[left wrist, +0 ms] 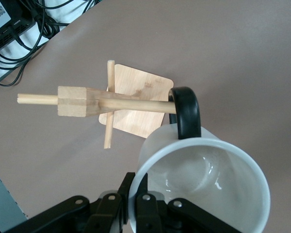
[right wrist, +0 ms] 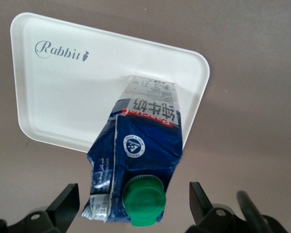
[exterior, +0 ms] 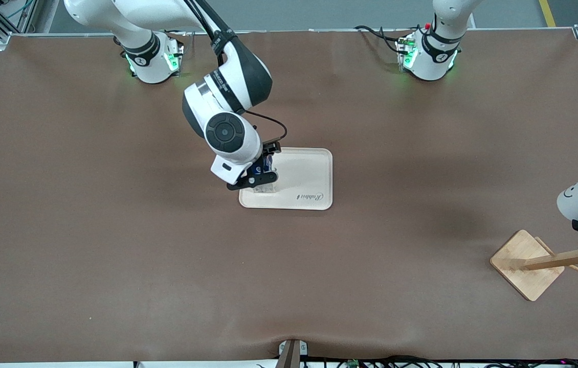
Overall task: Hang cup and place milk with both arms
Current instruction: 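Hang the mug on the stand peg while the right gripper grasps the carton, then carry the milk carton off the tray with the right gripper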
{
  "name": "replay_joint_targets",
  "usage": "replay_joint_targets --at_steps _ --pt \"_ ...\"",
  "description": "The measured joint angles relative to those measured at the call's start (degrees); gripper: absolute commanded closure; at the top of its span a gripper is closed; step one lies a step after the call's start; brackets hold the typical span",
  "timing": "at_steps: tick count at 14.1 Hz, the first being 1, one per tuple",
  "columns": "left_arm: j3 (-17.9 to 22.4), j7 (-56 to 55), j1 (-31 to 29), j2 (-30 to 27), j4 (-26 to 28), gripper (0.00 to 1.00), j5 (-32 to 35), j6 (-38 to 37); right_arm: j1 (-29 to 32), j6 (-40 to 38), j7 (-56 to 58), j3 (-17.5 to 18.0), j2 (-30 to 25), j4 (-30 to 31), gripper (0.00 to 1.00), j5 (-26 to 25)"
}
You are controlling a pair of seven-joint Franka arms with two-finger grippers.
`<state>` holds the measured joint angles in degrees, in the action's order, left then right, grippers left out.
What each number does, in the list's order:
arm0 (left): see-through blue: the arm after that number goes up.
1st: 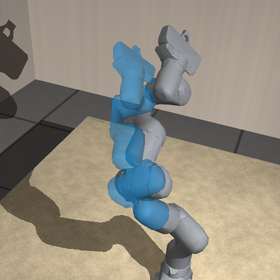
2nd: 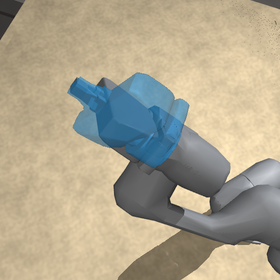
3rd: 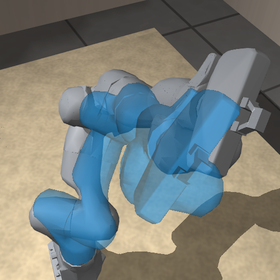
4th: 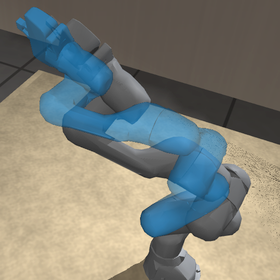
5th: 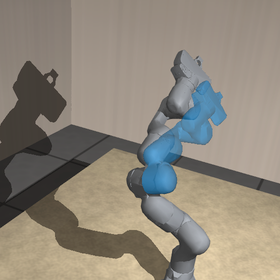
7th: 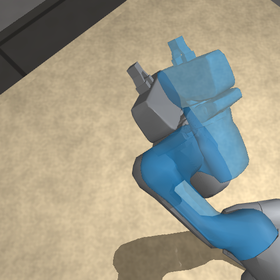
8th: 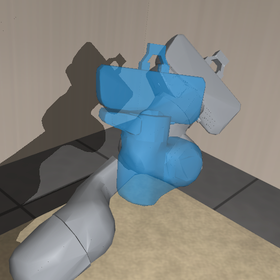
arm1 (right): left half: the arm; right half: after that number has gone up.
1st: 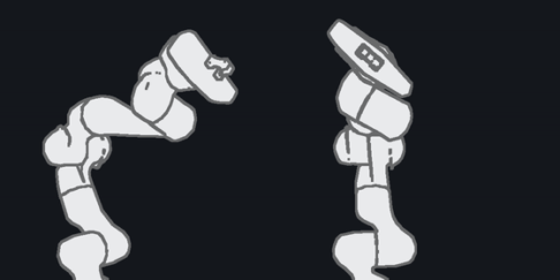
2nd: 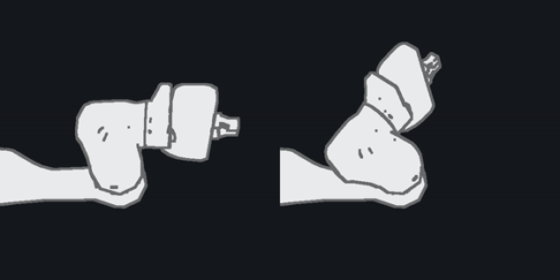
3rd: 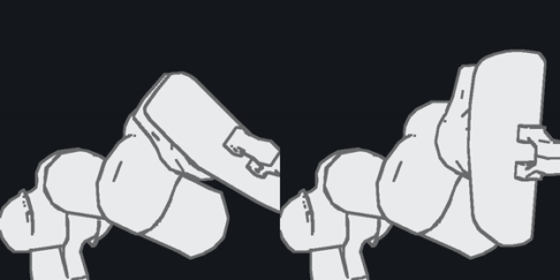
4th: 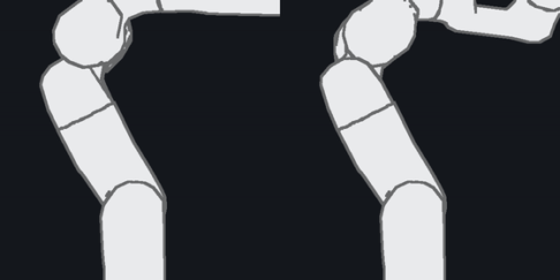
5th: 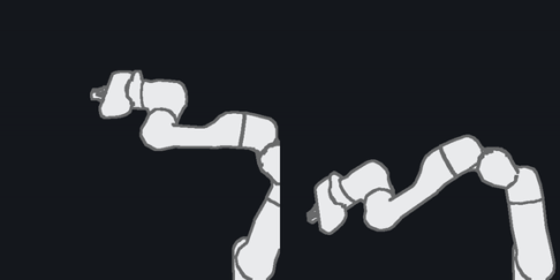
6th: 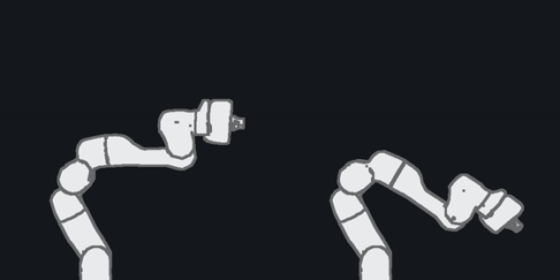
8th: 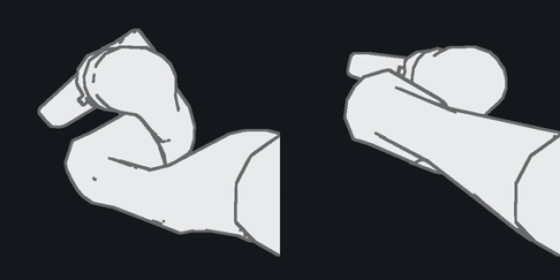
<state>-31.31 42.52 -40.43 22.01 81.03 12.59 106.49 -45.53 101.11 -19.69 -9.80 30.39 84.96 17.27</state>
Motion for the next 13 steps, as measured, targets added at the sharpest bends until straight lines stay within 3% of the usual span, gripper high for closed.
replay_joint_targets --at_steps 1,2,3,4,5,6,7,13 --pt "0.3 0.0 0.0 0.4 -0.2 1.0 0.0 0.4 -0.4 0.7 -0.1 0.0 0.3 0.0 0.0 0.0" --pt "0.6 0.1 -0.1 0.9 -0.5 1.0 0.1 0.9 -0.8 1.6 -0.4 0.0 0.4 0.0 0.22 0.0" --pt "1.0 0.4 -0.1 1.4 -1.0 1.0 0.1 1.2 -1.0 2.4 -0.7 0.0 0.4 0.0 0.72 0.0" --pt "1.2 0.5 -0.1 2.0 -1.5 1.0 0.1 1.4 -1.0 2.9 -1.2 0.0 0.4 0.0 0.92 0.0" --pt "1.4 0.5 -0.1 2.5 -1.8 0.77 0.1 1.5 -1.0 2.9 -1.5 -0.1 0.4 0.0 1.0 0.0" --pt "1.5 0.4 -0.1 2.8 -1.9 0.43 0.1 1.5 -1.0 2.7 -1.5 -0.1 0.4 0.1 1.0 -0.1" --pt "1.5 0.2 -0.1 3.1 -2.1 0.0 0.1 1.5 -1.0 2.5 -1.5 -0.2 0.4 0.3 1.0 -0.1" --pt "0.5 -7.7 0.2 3.0 -3.2 0.0 0.1 1.3 -1.1 1.6 -2.6 -0.5 0.3 0.2 1.0 -1.8"
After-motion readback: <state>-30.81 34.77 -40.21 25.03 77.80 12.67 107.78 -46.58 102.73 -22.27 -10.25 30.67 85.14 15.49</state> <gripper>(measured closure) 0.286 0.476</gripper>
